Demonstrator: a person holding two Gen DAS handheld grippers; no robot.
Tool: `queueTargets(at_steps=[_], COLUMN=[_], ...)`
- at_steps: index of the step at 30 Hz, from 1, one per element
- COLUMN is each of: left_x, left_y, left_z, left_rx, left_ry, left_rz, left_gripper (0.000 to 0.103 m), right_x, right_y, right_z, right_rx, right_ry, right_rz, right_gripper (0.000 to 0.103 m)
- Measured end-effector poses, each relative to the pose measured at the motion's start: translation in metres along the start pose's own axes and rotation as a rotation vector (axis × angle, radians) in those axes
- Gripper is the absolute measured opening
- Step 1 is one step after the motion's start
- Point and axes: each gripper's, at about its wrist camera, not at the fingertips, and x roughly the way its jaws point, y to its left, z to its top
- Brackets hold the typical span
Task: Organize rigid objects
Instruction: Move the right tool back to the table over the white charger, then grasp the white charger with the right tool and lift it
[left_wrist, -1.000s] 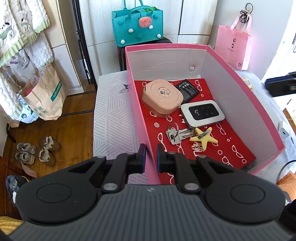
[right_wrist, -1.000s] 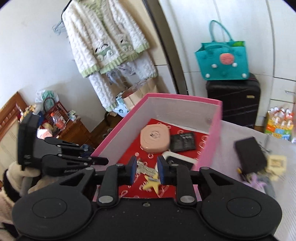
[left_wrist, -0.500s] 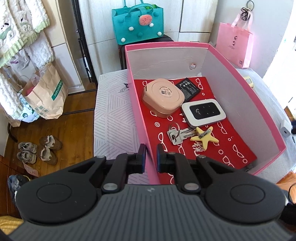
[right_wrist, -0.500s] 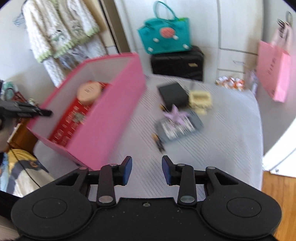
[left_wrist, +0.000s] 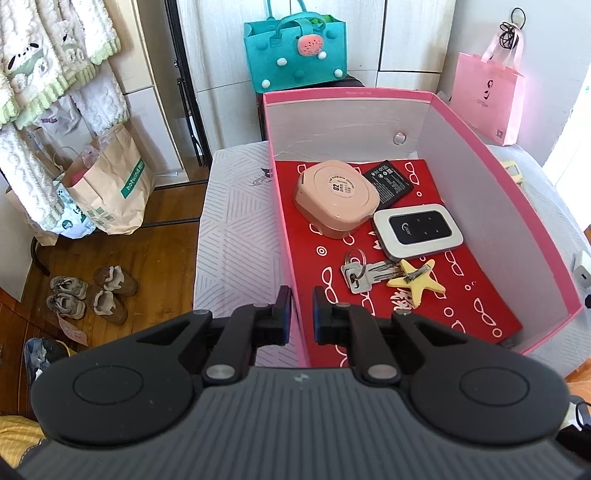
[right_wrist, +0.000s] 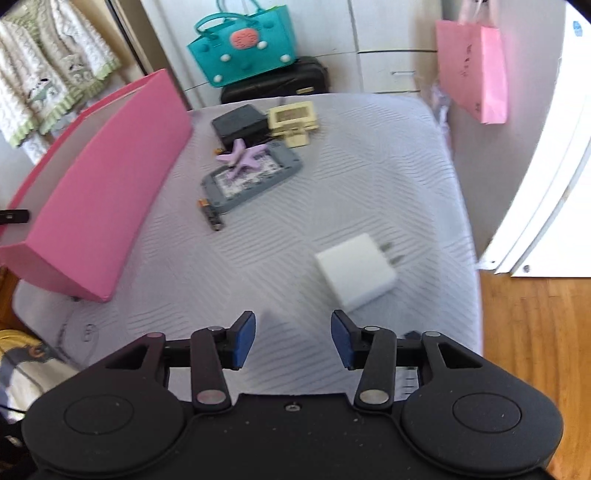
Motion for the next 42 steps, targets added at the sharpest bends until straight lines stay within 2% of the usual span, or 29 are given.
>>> queueTargets(at_steps=[7,17,20,23,29,32,36,39,42], left_x=[0.001,0.001,0.001,0.001,0.002,0.002,0.001,0.002,0.002], left_y=[-0.006,-0.006,-0.006,-0.006,-0.009,-0.009,-0.010,-0.012,-0.012], left_z=[-0.002,-0.004,-0.003,-0.002,-0.001,-0.002,-0.004,-0.004,-0.004], left_rx=[0.010,0.003,-0.001,0.000,0.020,0.018,0.020,0.027,0.027], left_ry=[-0.010,-0.014,-0.012,-0.008,-0.002,-0.008,-0.020,-0.022,-0.020], left_rz=[0.028,0.033,0.037,0.037,0.045,0.044,0.052,0.060,0.062], left_gripper=[0.010,0.010,0.010,0.010,0.010,0.010,0.010,0.010,0.010], right_x=[0.013,0.038,0.044,0.049,0.057,0.052,0.044,0.047,0.054], right_y=[-0.006,-0.001,0.001,0.005,0.024,0.028,0.029,0.030,0.026], right_z=[0.007,0.031,0.038,0.041,0.036,0.029,0.025,0.027,0.030], right_rx=[0.007,-0.060,-0.071,-0.080,-0.191,-0.239,-0.264,-0.267,-0.215], right_ry=[-0.017,-0.090,-0.104,-0.138,-0.191,-0.213,-0.225,-0.225,-0.195], right_rz=[-0.014,-0.081,-0.057,0.005,-0.035,-0.018,0.014,-0.018,-0.053], right_gripper=[0.054,0.066,0.068,0.071,0.071,0.070,0.070,0.069,0.069])
